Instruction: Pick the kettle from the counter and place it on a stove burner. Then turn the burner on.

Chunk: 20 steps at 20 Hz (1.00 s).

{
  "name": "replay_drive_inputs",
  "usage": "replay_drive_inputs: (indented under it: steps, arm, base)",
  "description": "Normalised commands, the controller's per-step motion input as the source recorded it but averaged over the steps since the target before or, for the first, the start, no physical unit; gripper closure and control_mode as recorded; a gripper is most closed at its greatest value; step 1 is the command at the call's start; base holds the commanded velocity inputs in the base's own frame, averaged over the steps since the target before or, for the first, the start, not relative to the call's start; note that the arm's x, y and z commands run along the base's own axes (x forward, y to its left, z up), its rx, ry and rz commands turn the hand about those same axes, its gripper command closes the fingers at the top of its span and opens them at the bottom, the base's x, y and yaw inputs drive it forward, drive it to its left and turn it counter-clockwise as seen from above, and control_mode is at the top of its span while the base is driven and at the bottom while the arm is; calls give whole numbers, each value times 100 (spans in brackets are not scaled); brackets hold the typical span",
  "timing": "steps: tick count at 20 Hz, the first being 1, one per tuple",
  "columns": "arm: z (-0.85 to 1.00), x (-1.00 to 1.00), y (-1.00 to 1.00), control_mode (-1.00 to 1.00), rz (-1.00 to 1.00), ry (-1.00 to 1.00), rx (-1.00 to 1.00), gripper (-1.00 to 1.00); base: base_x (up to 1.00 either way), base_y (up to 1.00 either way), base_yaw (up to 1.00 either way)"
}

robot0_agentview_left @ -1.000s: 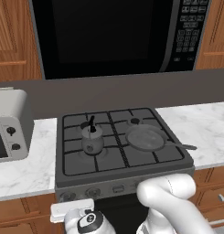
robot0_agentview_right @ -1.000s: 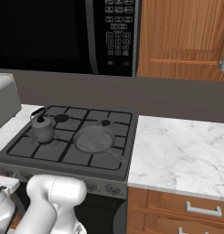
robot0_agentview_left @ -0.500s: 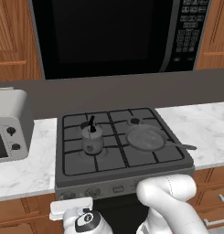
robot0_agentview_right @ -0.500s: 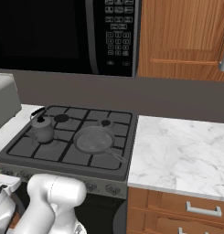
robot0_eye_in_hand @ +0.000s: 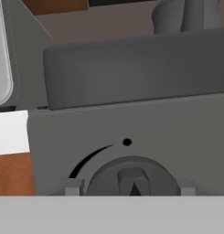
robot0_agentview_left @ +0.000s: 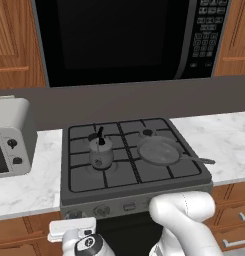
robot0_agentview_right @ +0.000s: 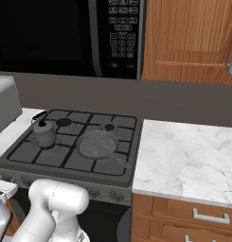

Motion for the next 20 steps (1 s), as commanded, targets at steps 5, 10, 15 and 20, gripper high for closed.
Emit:
replay_drive_inputs:
  steps: [5, 10, 15, 20]
  arm:
    - [0, 0, 0, -100, 0, 0, 0, 100]
    - [0, 0, 0, -100, 0, 0, 0, 100]
    - [0, 0, 0, -100, 0, 0, -3, 100]
    - [0, 0, 0, -100, 0, 0, -18, 100]
  base:
    - [0, 0, 0]
    - [0, 0, 0]
    - [0, 0, 0]
    - [0, 0, 0]
